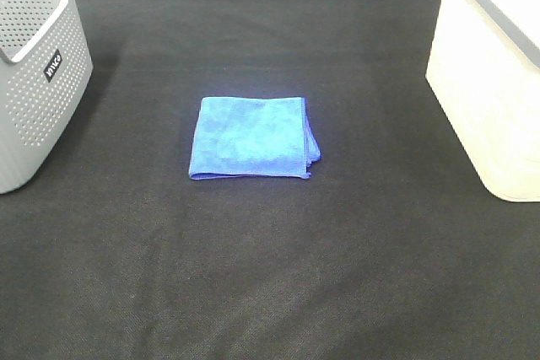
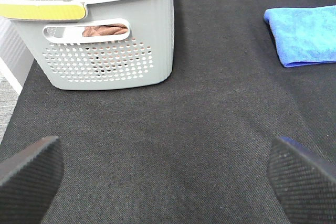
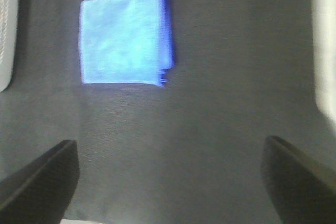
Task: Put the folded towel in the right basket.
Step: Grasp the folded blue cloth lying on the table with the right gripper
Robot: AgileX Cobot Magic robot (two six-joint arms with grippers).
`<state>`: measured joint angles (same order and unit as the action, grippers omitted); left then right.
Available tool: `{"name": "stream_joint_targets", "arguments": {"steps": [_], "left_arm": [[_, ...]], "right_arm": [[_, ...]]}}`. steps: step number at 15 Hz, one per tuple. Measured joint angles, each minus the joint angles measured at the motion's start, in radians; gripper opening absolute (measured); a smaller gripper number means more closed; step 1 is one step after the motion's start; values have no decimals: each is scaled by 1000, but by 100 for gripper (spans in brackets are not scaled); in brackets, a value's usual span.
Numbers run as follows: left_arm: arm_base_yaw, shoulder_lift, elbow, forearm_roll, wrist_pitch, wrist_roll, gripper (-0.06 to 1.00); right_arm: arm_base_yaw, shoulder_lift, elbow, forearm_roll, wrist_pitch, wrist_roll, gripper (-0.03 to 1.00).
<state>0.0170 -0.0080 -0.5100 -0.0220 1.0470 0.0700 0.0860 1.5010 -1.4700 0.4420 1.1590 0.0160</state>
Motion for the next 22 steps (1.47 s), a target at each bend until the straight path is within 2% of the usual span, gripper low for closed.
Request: {"name": "stream_joint_targets", "arguments": {"steps": [1,3,4,12,22], "left_arm": [[0,0,0,1,0,0,99],[0,0,0,3,0,0,99],[0,0,0,3,0,0,99],[0,0,0,7,0,0,99],[0,0,0,10,0,0,99]], "right_arm": [[96,109,-24,12,-61,12,90],[186,263,-80,28,-108,19,90],[204,343,-122,37,-114,20,90],[207,814,-460,54,-118,22,90],[207,973,-511,64,-143,22,89]]}}
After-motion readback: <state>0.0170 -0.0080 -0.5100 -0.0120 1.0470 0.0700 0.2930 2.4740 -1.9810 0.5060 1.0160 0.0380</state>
